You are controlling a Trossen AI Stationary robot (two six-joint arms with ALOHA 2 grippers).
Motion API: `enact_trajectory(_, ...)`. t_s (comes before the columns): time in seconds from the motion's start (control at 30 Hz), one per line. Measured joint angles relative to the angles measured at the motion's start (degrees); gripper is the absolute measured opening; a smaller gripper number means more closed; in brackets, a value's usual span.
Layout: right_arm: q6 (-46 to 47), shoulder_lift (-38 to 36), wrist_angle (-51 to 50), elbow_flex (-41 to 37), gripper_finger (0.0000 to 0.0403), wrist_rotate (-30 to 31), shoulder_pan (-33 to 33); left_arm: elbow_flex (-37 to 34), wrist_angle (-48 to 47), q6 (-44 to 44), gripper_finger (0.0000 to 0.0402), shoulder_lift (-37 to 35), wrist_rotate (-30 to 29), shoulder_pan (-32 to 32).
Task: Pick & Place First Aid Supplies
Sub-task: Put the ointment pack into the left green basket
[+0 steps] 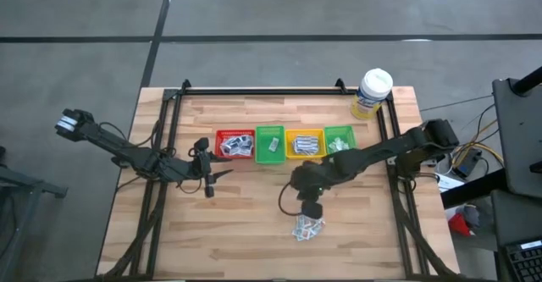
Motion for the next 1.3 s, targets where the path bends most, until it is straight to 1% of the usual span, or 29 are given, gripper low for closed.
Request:
enact_trajectory(0.2,-12.74,-3.79,10.56,-0.12,0.0008,-15.55,-0.03,0.00,0.00,0.00,0.0151,0.00,0.00,0.01)
enact_trajectory(0.43,-21.36,-4.85,27.31,-0.17,0.0008,-33.28,-0.11,0.00,0.22,0.01,0.0151,0.07,0.00,0.00)
enact_trajectory(0.5,-23.04,-4.85,30.76,-0.17,0.0008,-36.73,-0.08,0.00,0.22,0.00,0.0151,0.07,0.00,0.01)
enact_trajectory(0.6,-24.20,-4.86,34.14,-0.17,0.0008,-38.45,-0.07,0.00,0.22,0.00,0.0151,0.07,0.00,0.00)
enact_trajectory(0.8,-23.91,-4.89,34.10,-0.21,0.0008,-38.28,-0.24,0.00,0.22,0.00,0.0151,0.07,0.00,0.01)
enact_trajectory(0.83,-23.82,-4.89,34.10,-0.23,0.0008,-37.52,-0.28,0.00,0.22,0.00,0.0151,0.07,0.00,0.01)
enact_trajectory(0.87,-23.41,-4.89,34.04,-0.28,0.0008,-35.07,-0.28,0.00,0.22,0.00,0.0151,0.07,0.00,0.00)
enact_trajectory(0.93,-22.48,-4.89,33.07,-0.32,0.0008,-26.24,-0.28,0.00,0.22,0.00,0.0151,0.07,0.00,0.00)
enact_trajectory(1.07,-24.28,-4.89,28.00,-0.32,0.0008,-2.16,-0.37,0.00,0.28,0.00,0.0151,0.07,0.00,0.00)
enact_trajectory(1.13,-25.10,-4.88,26.82,-0.32,0.0008,10.19,-0.37,0.00,0.28,0.00,0.0151,0.07,0.00,0.00)
enact_trajectory(1.2,-25.16,-4.89,26.41,-0.32,0.0008,21.11,-0.44,0.00,0.28,0.00,0.0151,0.07,0.00,0.00)
enact_trajectory(1.23,-25.17,-4.89,26.43,-0.32,0.0008,25.46,-0.50,0.00,0.30,0.00,0.0151,0.07,0.00,0.00)
enact_trajectory(1.3,-25.19,-4.89,26.46,-0.32,0.0008,32.02,-0.98,0.00,0.31,0.00,0.0151,0.07,0.00,0.00)
